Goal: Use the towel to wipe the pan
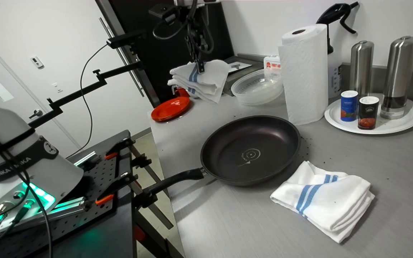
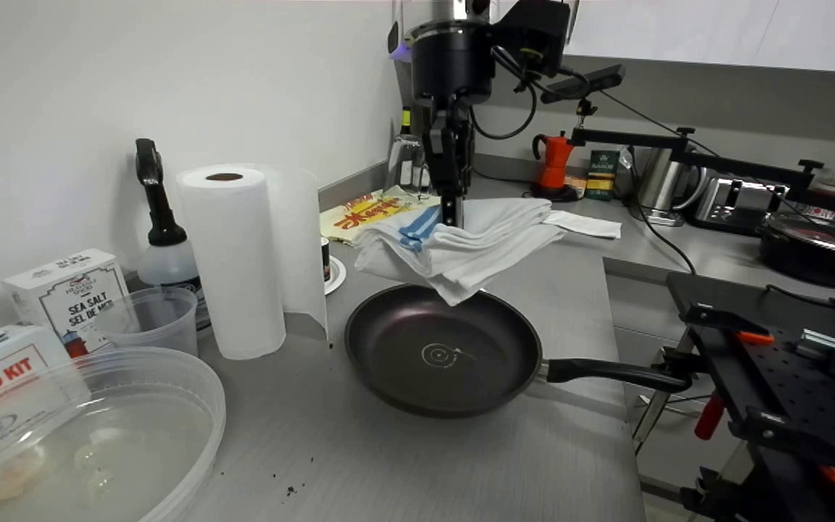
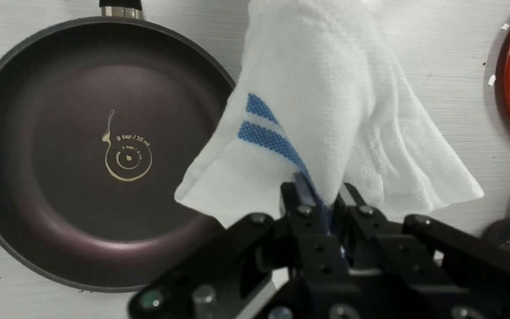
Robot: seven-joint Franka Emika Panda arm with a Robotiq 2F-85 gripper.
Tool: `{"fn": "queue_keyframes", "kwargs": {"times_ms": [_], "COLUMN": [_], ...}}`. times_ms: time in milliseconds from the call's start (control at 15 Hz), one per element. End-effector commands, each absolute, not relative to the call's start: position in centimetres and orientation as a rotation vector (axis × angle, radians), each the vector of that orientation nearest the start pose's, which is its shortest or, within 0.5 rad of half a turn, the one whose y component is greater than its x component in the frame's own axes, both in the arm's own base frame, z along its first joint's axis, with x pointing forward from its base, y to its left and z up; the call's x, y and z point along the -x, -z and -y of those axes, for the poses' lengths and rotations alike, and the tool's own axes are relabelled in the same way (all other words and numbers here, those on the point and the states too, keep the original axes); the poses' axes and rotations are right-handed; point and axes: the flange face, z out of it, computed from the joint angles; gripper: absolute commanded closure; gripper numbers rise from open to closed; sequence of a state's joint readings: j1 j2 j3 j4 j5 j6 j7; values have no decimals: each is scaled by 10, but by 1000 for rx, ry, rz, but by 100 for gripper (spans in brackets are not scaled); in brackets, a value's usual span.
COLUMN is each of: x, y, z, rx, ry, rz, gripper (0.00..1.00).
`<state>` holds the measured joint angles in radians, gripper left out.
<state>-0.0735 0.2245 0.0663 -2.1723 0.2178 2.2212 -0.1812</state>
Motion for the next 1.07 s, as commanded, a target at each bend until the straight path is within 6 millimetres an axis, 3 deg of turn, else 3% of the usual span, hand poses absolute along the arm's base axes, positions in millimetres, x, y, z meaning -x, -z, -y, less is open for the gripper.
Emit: {"fn": "queue_keyframes", "kwargs": {"times_ms": [0,600,1000], "x": [-545,-534,-547], "y": [-257,-166,-127], "z": [15,16,13], "rx": [2887,2898,2921], "ry": [-280,-436,-405], "rz": [33,9,-10], "gripper": [97,97,97]}}
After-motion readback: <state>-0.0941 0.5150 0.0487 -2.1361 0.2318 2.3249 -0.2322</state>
